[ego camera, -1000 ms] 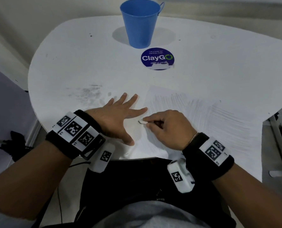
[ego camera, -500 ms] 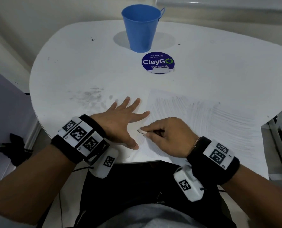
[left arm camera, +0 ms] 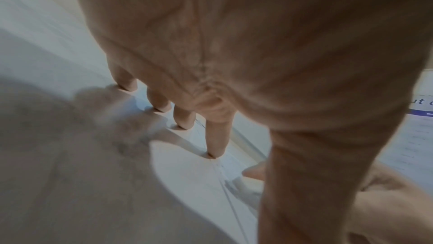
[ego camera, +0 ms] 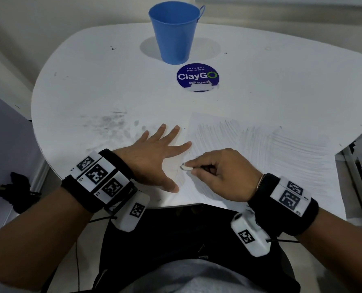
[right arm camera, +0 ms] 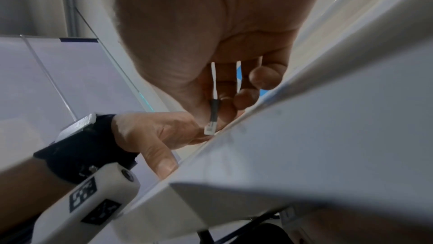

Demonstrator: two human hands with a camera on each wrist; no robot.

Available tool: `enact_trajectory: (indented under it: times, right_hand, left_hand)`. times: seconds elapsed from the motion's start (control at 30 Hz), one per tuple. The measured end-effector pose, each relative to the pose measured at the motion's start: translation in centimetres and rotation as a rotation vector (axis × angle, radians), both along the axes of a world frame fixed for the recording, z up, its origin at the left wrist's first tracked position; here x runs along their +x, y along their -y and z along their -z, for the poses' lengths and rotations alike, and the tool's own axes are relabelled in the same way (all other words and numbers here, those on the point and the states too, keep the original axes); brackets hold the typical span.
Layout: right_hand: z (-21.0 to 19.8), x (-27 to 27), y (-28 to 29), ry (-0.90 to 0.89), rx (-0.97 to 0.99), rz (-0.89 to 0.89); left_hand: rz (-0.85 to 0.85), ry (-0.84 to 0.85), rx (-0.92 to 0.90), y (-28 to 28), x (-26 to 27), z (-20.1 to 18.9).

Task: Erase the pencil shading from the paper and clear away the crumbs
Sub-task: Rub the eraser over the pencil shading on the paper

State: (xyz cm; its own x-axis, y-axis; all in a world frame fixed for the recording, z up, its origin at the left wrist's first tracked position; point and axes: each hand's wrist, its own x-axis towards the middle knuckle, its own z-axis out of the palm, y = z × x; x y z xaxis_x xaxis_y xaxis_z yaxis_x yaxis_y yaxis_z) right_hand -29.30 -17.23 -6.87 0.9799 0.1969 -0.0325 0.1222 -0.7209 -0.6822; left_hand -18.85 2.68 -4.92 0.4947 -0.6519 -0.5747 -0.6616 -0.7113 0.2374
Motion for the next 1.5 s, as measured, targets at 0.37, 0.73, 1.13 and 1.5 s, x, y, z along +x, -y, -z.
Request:
enact_trajectory:
  times: [0.37, 0.73, 1.13, 1.5]
  right_hand:
    - [0.3, 0.6, 0.7, -0.025, -0.034, 0.014]
    - [-0.6, 0.8, 0.9, -0.124, -0.003, 0.047]
    - [-0.7, 0.7, 0.9, -0.101, -0.009, 0.059]
    - [-0.6, 0.8, 0.6, -0.049, -0.026, 0.103]
  left_hand:
    - [-0.036, -0.014, -0.102, 1.0, 0.3, 0.0]
    - [-0.051, -0.026, -0.110, 1.0, 0.2, -0.2]
    - [-0.073, -0.025, -0.090, 1.4, 0.2, -0.5]
    - [-0.073, -0.028, -0.092, 1.2, 0.3, -0.3]
